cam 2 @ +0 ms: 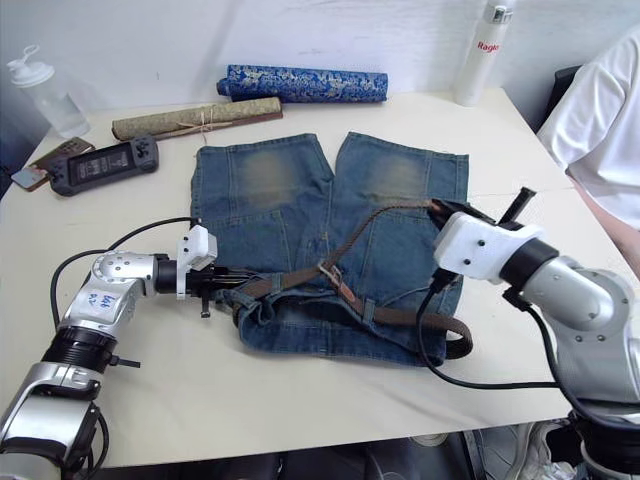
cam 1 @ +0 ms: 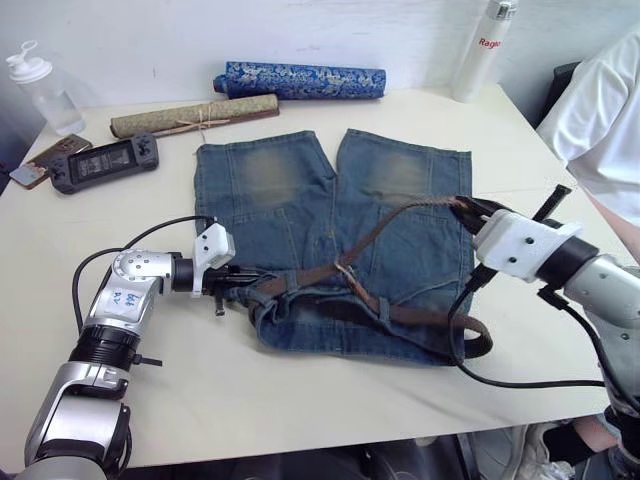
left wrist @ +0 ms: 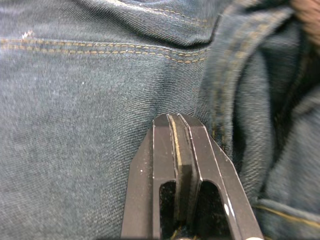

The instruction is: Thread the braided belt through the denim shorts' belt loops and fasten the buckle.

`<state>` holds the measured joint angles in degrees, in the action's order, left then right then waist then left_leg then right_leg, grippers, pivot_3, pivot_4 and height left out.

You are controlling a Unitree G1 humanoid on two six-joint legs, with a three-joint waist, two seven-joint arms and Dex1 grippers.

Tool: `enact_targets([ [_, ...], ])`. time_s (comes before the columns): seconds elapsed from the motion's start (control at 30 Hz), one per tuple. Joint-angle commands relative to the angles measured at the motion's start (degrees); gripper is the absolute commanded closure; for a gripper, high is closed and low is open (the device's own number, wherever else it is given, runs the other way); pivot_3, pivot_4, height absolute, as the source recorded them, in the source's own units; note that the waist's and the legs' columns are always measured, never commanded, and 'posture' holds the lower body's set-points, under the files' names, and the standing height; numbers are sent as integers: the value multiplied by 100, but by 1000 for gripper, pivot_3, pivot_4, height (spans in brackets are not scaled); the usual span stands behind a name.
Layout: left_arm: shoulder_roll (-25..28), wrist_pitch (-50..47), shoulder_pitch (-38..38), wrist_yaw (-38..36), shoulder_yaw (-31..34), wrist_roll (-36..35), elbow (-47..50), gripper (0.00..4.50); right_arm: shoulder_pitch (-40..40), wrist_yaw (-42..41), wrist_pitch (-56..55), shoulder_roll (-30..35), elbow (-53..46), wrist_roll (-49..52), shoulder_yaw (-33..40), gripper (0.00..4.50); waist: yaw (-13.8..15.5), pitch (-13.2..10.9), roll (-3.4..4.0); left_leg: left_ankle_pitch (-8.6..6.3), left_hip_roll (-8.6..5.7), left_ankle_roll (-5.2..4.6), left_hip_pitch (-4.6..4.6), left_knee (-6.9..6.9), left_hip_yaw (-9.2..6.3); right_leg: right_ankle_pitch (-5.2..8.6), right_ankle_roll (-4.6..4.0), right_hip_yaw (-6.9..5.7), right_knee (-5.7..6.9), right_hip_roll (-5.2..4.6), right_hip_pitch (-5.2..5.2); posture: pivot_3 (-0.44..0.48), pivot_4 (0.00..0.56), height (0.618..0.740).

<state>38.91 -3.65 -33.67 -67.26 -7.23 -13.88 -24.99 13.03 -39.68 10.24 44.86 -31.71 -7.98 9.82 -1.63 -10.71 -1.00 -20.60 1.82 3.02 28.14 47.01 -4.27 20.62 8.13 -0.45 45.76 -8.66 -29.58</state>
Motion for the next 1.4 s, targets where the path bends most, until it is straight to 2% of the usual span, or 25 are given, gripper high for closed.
enact_targets([
  [0.03,183,158,271,-92,-134,401,-104,4451,73,150,-2,18,-231,23,172,4500,-4,0,0,0,0,0,0,0,0,0,0,0,-1,0,0,0,150,645],
  [0.23,435,1589,537,89,-520,1244,-531,4451,206,153,23,145,-58,191,502,4500,-16,2,3,-2,1,-3,-7,-1,0,3,-6,0,3,0,0,0,150,645],
  [0.43,147,1552,356,407,-194,892,-604,4451,312,29,0,128,-246,307,125,4500,7,8,13,-2,1,-5,-12,0,0,3,-6,0,6,0,4,0,150,645],
  [0.53,70,1203,389,443,78,472,-138,4451,334,35,76,-77,-473,242,-415,4500,10,11,18,-2,0,-5,-11,0,0,3,-5,0,6,0,4,0,150,645],
  [0.6,45,623,496,455,330,13,493,4451,407,47,86,-231,-521,126,-863,4500,7,11,18,-2,1,-5,-12,0,0,3,-5,0,8,1,5,0,150,645],
  [0.8,139,-1662,669,965,1060,-1312,2656,4451,904,32,207,-524,-229,-235,-1737,4500,10,-7,-7,0,0,-2,10,0,-8,3,-1,0,4,1,-6,0,150,645],
  [0.9,149,-2747,679,1302,1464,-2132,3510,3509,1035,9,216,-572,-70,-319,-1906,4500,8,-7,-8,1,-1,-1,9,0,-10,4,-1,0,1,1,-2,0,150,645],
  [0.97,182,-3243,767,1515,1622,-2500,4094,2547,1101,-37,203,-567,2,-350,-1984,4500,3,-8,-9,1,-1,-1,9,0,-10,4,-1,0,0,1,-2,0,150,645],
  [1.03,195,-3392,965,1762,1585,-2450,4618,1894,1171,-80,169,-564,74,-373,-2053,4500,-6,-8,-9,1,-1,-2,9,0,-10,4,-2,0,1,1,-3,0,150,645],
  [1.1,188,-3404,1147,1942,1469,-2298,5009,918,1235,-98,160,-582,124,-401,-2108,4500,-10,-8,-8,0,-1,-2,7,0,-9,5,-3,1,2,1,-3,0,150,645],
  [1.17,106,-3323,1294,2148,1328,-2112,5333,284,1313,-107,180,-621,165,-442,-2164,4500,-6,-8,-8,0,-1,-2,7,0,-10,5,-3,0,3,3,-4,0,150,645],
  [1.3,-196,-3150,1276,3062,944,-1294,5442,284,1477,-141,162,-709,237,-488,-2279,4500,12,-8,-10,0,-1,-2,8,1,-10,5,-4,0,2,2,-3,0,150,645],
  [1.4,-435,-3160,1174,3454,770,-1020,5473,284,1534,-165,156,-747,244,-503,-2328,4500,22,-12,-16,0,-3,-2,10,4,-10,5,-3,1,2,1,-2,0,150,645],
])
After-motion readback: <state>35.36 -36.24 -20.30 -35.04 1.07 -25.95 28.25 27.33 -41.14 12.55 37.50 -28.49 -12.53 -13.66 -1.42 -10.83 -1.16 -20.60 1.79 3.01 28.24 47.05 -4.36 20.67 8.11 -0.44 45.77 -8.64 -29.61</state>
